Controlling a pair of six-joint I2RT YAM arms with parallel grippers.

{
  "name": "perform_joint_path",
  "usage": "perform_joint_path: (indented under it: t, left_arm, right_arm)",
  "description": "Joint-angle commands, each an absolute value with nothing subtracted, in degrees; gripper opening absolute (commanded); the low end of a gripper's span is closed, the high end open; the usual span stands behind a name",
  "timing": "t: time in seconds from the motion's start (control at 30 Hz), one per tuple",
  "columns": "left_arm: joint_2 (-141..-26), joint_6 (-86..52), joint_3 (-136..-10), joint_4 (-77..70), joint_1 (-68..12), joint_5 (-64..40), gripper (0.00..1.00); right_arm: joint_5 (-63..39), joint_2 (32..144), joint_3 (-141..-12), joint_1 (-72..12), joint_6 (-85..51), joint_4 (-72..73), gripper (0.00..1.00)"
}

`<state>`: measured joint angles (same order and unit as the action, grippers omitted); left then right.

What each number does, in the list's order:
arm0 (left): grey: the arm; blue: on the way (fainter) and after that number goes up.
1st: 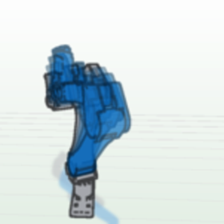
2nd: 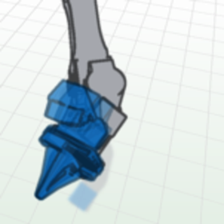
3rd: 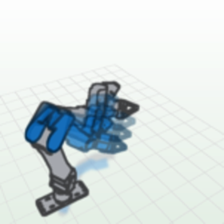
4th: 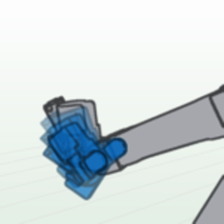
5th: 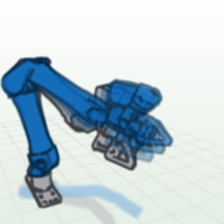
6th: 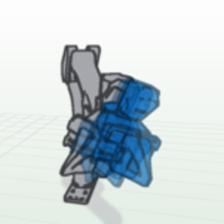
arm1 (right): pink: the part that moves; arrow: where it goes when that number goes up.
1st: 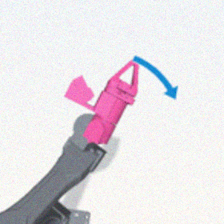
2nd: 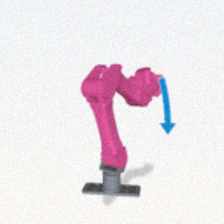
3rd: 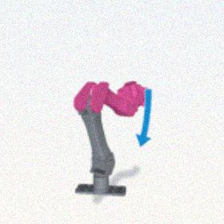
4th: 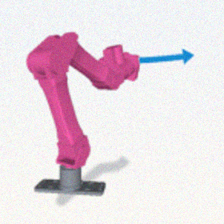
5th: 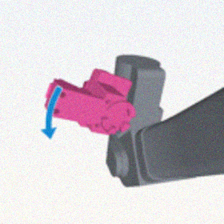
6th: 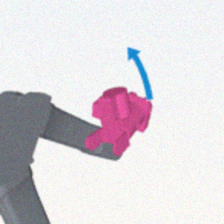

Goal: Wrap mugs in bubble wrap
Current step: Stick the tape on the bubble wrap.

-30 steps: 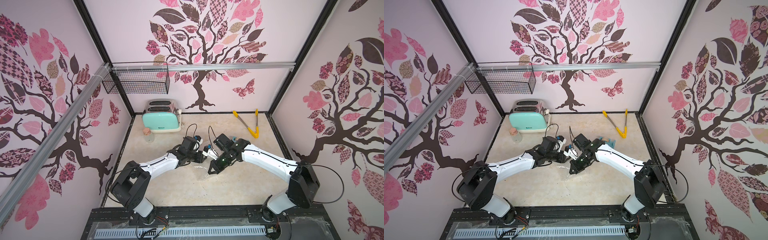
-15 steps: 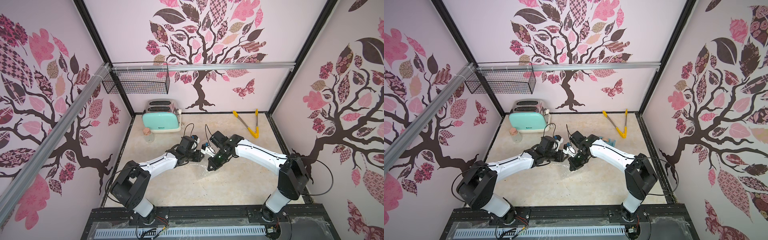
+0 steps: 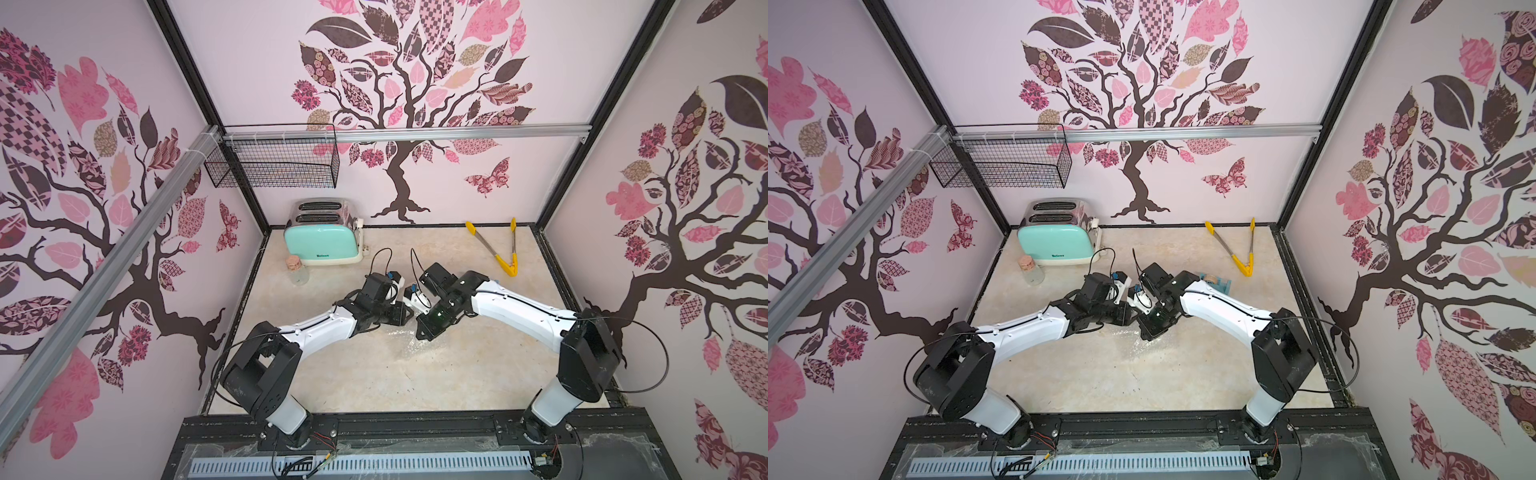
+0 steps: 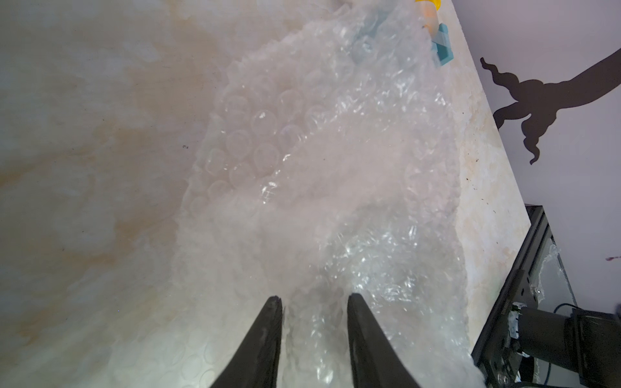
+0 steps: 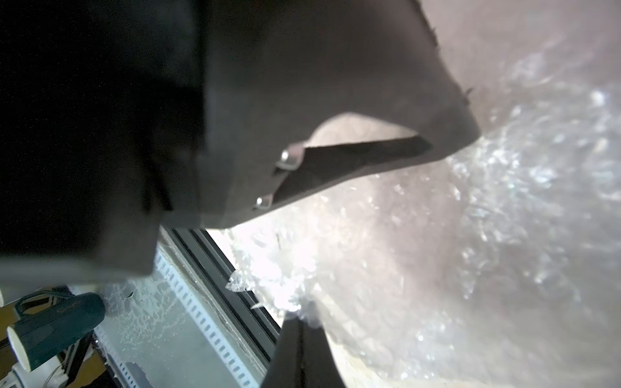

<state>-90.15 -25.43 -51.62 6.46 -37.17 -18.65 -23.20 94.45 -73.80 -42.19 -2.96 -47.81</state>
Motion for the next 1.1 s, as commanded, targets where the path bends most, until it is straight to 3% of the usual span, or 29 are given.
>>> perform_joint_path:
  t: [0.0, 0.5, 1.07]
  left_arm:
    - [-89.82, -24.96, -51.50, 5.53, -37.33, -19.59, 0.36]
    - [-89.70, -24.61, -51.59, 5.95, -37.33, -18.96, 0.36]
    - [-89.66, -24.52, -51.46, 6.05, -37.27, -18.72, 0.36]
  right_arm:
    - [-19.55, 92.81, -73.12, -42.28, -2.81, -47.96, 0.00]
    - [-22.80, 86.05, -71.43, -43.33, -3.52, -47.92, 0.00]
    - [-20.17, 93.18, -75.80, -43.42, -2.09, -49.42, 0.00]
